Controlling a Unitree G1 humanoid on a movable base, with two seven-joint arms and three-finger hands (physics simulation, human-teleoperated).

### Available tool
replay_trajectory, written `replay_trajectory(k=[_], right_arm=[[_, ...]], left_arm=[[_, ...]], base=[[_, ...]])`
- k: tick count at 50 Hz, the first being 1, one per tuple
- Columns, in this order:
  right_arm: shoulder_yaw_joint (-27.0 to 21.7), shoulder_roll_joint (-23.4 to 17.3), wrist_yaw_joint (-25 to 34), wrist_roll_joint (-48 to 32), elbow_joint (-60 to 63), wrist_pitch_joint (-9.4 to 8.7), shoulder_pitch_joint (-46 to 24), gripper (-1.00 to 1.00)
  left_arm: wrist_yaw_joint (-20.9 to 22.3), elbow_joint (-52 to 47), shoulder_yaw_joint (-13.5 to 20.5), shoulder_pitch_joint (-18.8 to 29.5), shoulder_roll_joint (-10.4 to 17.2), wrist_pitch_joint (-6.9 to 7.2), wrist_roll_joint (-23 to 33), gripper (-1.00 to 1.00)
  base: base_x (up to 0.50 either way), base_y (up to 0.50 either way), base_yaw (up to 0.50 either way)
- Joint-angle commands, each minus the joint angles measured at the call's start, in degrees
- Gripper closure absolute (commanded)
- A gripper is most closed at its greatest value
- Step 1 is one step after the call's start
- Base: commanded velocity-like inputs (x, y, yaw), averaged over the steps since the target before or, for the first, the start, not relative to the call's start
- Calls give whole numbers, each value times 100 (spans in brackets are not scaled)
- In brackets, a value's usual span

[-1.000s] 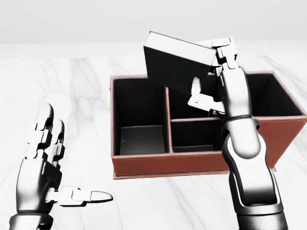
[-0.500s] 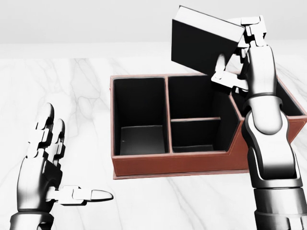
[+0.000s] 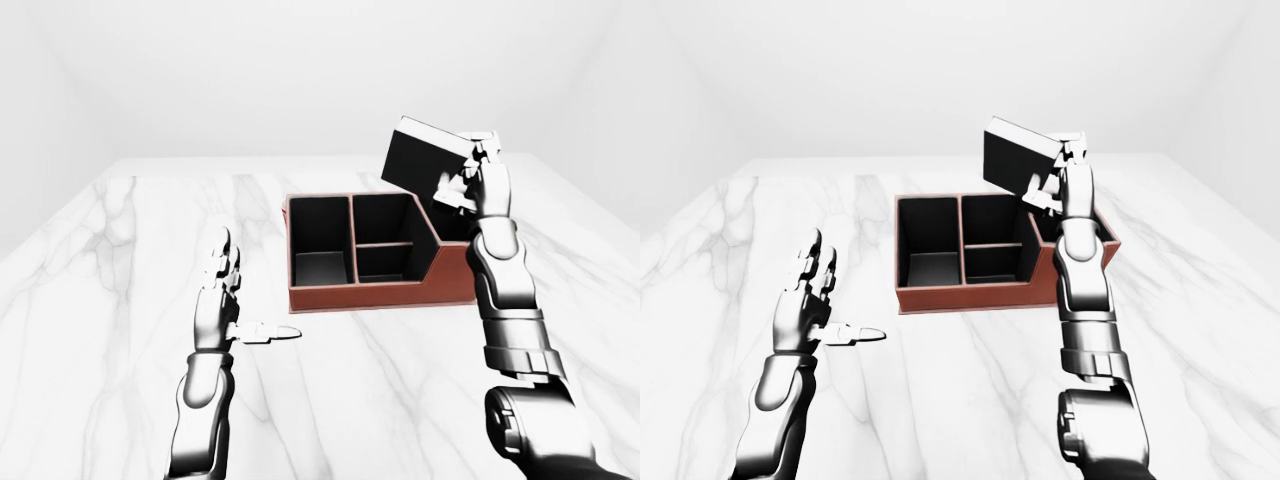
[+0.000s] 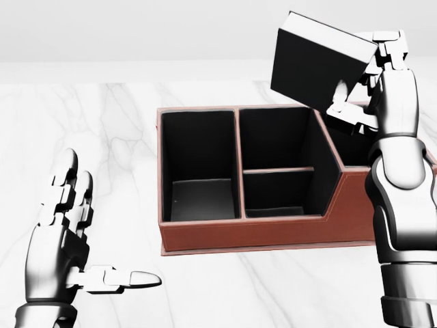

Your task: Pick up the book and place it in the right compartment of the caddy.

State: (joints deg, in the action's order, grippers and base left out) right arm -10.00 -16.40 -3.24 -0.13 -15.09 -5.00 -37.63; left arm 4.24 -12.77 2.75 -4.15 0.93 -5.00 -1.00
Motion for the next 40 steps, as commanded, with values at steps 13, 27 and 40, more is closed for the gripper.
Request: replay_trajectory(k=[13,27,40], right_arm=[[-201,-223,-159,283,-288,0,89,100],[-300,-383,-154,358,-295,0,21,100],[-329,-462,-167,377,-642,0,3,100]], left_arm=[[-12,109,-11,17,1,0,19,-100],[-19,82,-28,13,-3,0,36,-100],[-26,95,-28,50,-2,0,30,-100]], base=[[0,0,0],[0,0,0],[0,0,0]])
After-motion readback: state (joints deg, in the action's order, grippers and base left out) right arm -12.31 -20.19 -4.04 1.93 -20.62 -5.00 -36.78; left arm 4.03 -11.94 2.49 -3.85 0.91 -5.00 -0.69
